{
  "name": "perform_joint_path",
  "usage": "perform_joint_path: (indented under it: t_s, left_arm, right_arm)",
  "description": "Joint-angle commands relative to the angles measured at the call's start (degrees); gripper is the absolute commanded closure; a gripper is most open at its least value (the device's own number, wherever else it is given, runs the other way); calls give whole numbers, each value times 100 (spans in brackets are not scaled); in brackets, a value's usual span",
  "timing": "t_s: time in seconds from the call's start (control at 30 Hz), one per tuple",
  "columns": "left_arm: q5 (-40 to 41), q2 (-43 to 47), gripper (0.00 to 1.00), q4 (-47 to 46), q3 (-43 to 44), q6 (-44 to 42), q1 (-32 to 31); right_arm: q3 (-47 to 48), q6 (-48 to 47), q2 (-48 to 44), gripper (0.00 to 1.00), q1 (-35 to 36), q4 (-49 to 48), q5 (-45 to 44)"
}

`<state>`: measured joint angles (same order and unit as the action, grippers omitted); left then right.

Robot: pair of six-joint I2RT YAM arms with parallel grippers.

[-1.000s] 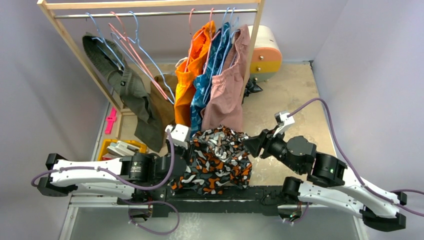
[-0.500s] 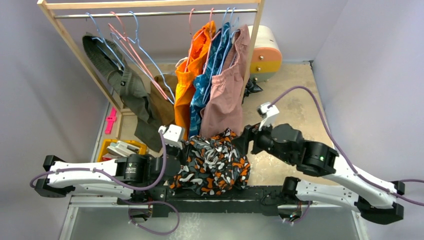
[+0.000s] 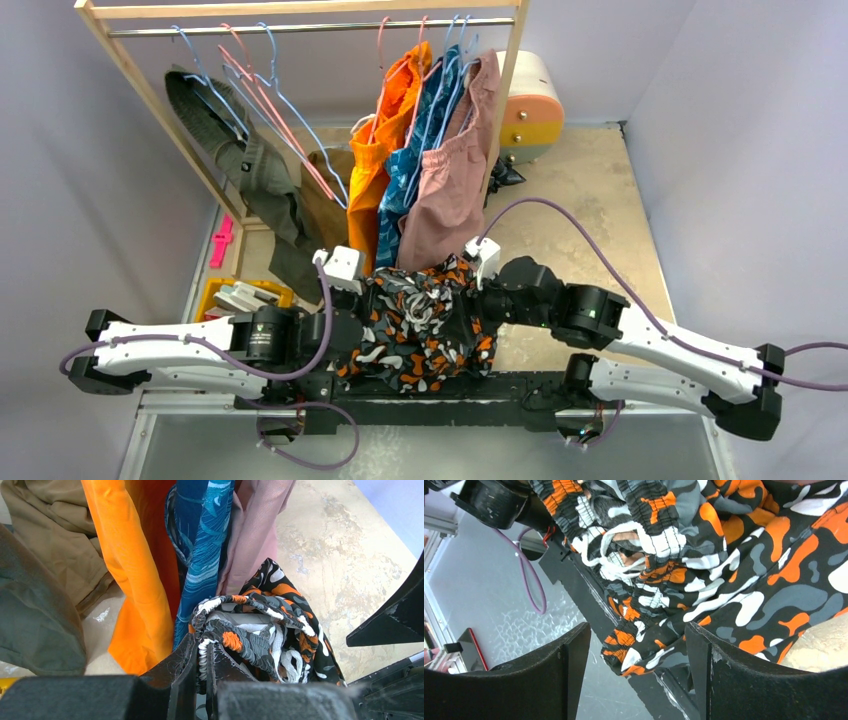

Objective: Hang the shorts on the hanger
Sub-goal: Adjust the shorts at the center of the board.

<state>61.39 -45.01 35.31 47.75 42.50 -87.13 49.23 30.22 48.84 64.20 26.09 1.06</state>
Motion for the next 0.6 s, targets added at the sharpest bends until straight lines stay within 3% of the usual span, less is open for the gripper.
perform_joint_path:
  t_s: [0.0, 0.33, 0.57]
  left_arm:
    - [256, -11, 100, -86, 180, 103, -14]
    - [261, -186, 100, -130, 176, 56, -14]
    - [291, -68, 100, -31, 197, 58, -16]
  right_arm:
    - [131, 7, 149, 27, 84, -283, 47]
    - [217, 202, 1022, 30, 453, 302, -746]
    - [292, 517, 1332, 49, 461, 882, -1419]
